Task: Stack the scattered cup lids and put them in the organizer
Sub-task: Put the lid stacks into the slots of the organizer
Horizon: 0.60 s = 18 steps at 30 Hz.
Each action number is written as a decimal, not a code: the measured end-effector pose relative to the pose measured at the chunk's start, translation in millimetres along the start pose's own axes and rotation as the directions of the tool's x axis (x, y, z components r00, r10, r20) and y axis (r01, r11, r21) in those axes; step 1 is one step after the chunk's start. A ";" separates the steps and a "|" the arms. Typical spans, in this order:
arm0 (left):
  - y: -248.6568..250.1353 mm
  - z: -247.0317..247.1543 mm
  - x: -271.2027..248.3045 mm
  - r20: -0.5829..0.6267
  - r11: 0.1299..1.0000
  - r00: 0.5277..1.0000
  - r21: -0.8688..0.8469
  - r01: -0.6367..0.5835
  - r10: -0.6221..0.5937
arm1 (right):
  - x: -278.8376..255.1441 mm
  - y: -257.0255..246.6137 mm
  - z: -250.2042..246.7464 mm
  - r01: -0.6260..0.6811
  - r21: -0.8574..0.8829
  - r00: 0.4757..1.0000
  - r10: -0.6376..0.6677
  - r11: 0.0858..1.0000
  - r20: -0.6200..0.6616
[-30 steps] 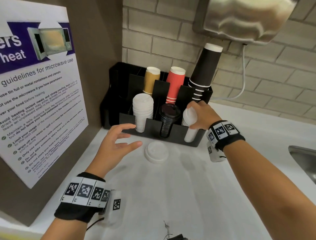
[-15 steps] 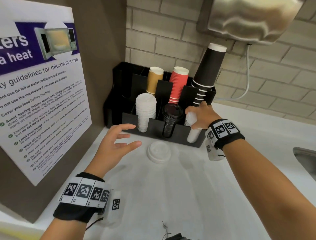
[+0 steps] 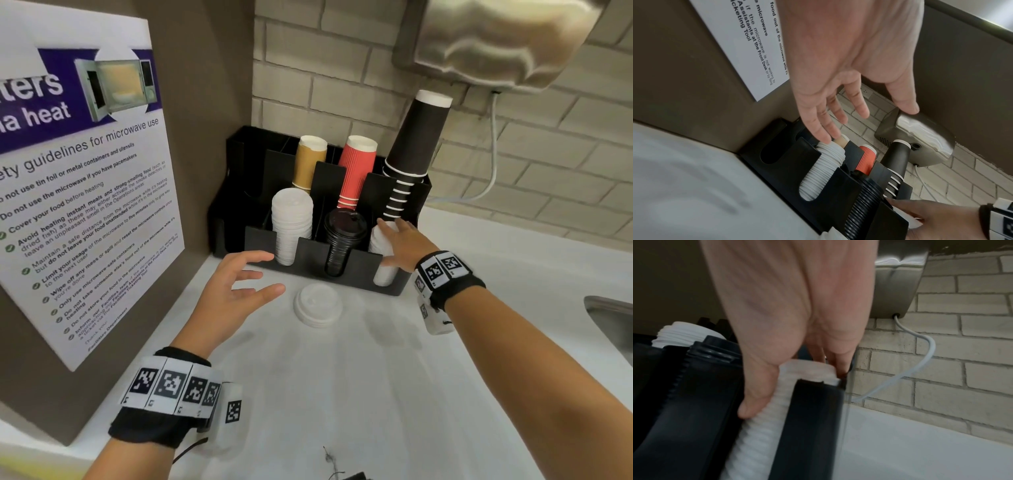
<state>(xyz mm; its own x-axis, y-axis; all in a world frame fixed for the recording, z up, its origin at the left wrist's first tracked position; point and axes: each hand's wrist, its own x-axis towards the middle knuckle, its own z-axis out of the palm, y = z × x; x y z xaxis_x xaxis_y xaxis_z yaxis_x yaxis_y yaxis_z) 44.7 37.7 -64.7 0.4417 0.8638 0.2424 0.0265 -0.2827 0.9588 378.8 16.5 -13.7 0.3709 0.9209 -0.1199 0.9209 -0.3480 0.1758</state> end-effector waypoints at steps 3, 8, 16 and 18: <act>-1.0 2.5 0.1 -0.001 1.000 1.000 0.002 0.001 -0.001 | -1.7 -2.1 3.6 -0.038 -0.098 0.999 0.036 0.994 -0.025; -2.2 5.3 -0.1 0.013 1.000 1.000 -0.002 0.003 -0.003 | -3.3 -4.1 -0.5 0.045 -0.060 0.990 -0.053 0.997 -0.130; -5.0 1.9 0.2 -0.005 1.000 1.000 0.023 -0.008 0.008 | -9.8 -17.0 3.3 0.022 -0.082 0.999 -0.025 0.996 -0.030; -4.3 1.8 0.2 -0.002 1.000 1.000 0.026 -0.008 0.008 | -14.6 -20.3 -0.6 0.015 -0.103 1.000 -0.014 0.995 0.016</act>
<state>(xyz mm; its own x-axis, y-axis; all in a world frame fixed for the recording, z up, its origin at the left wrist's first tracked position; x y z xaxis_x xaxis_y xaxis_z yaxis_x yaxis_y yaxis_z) 46.3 38.4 -69.1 0.4400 0.8625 0.2502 0.0467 -0.3002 0.9527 354.6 10.2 -14.9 0.3601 0.9227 -0.1377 0.9090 -0.3139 0.2741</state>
